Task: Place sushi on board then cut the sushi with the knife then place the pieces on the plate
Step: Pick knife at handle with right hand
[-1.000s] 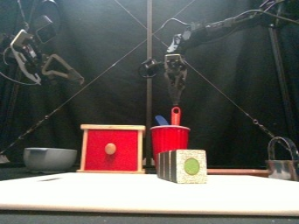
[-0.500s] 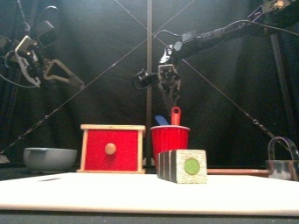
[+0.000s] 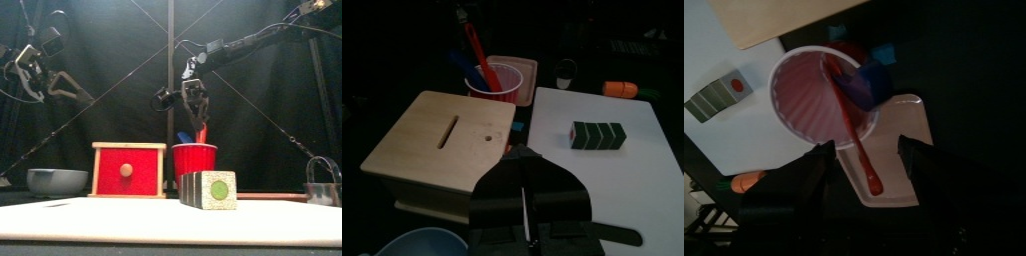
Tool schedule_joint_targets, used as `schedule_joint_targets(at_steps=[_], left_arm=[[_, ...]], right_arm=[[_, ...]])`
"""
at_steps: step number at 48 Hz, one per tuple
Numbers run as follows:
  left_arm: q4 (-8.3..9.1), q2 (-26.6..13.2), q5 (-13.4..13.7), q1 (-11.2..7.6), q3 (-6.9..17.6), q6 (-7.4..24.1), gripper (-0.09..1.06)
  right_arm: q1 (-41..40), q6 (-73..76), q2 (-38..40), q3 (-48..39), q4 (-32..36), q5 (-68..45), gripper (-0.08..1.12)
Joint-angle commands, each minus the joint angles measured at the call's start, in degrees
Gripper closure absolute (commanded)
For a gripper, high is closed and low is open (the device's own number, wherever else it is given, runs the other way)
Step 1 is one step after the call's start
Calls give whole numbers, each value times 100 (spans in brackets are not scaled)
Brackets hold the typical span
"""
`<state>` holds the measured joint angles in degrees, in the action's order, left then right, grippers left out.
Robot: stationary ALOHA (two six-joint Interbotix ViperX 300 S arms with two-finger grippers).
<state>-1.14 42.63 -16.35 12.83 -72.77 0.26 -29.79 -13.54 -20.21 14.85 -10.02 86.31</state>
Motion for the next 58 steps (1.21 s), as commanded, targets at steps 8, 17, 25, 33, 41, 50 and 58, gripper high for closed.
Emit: schedule_joint_targets(at_steps=[8,17,25,33,41,50,58], left_arm=[[-9,-9,-26,18,70,0,98],[-9,-9,-26,18,62,0,98],[-9,-9,-26,26,53,0,98],[-9,-18,-26,44,53,0,98],[-9,-18,-26,44,53,-9,98],[-9,-18,-26,44,53,-9,98],[-9,-9,-26,44,53,-9,98]], right_arm=[[53,-18,88,62,18,0,18],[18,-18,70,35,44,0,22],[26,-18,44,18,44,-9,31],[18,-18,35,18,79,0,41],[26,-18,35,-18,123,0,52],[35,-26,44,-44,141,26,61],[35,-9,114,0,158,44,68]])
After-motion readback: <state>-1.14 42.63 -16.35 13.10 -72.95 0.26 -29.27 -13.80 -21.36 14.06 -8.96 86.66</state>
